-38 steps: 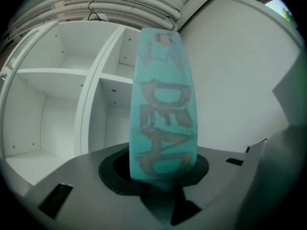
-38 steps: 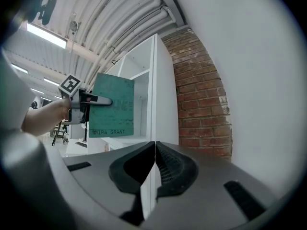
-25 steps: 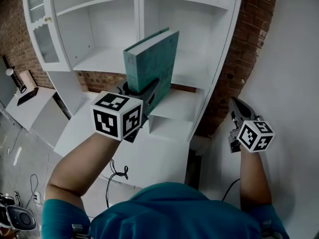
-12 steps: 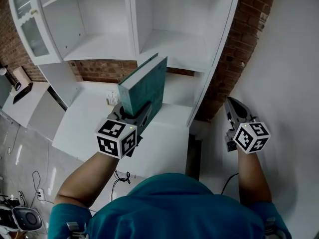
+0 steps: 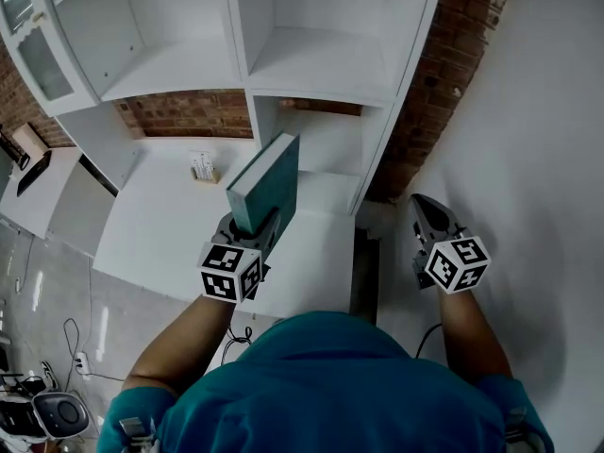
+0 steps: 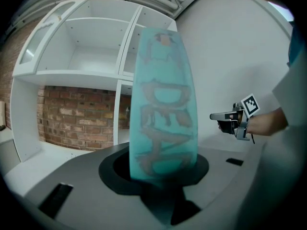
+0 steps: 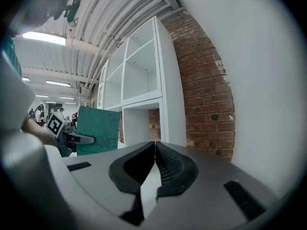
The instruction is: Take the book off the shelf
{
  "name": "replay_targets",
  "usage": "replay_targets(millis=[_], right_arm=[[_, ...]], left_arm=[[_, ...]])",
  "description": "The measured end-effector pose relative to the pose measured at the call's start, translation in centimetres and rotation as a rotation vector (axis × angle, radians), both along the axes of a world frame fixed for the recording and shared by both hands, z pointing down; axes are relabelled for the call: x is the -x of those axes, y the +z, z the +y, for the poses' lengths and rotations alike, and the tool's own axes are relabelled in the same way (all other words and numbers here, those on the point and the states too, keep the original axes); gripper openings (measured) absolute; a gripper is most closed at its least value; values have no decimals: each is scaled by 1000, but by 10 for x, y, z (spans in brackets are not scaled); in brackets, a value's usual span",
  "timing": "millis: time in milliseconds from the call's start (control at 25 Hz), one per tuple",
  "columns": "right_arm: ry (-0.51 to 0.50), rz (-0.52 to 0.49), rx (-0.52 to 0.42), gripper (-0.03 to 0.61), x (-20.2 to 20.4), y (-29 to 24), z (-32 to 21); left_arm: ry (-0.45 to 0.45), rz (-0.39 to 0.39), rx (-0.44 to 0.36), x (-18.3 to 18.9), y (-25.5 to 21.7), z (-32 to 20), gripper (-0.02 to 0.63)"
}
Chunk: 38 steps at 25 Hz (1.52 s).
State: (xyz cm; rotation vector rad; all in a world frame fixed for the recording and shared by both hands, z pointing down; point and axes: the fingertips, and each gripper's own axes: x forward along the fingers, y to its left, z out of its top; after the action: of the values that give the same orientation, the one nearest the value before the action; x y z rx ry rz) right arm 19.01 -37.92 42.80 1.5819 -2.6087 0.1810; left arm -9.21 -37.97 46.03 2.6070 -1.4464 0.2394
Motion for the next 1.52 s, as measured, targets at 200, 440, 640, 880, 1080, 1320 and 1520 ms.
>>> replay_targets(millis=[200,440,640,880,1080,1320,1520], right_arm=[[-4,-2,45,22,2,36,8],[-2,-43,110,21,4,74,13],[11,-36,166,21,1,105,16],[17,-36,219,21,-2,130,22],[16,-32,230,21,-1,136,22],[12,-36,225,21,-2,135,20],[9,-36,224,21,0,133,20]], left_arm=[[-15,29,37,0,32,6,158],[-23,15,72,1,61,11,160],[-18,11,100,-1,83,17,160],[-11,12,137,-3,102,23,160],[-6,9,158,-5,110,25,160],[-4,15,170,-8,113,28,160],[-8,23,172,-7,109,29,160]])
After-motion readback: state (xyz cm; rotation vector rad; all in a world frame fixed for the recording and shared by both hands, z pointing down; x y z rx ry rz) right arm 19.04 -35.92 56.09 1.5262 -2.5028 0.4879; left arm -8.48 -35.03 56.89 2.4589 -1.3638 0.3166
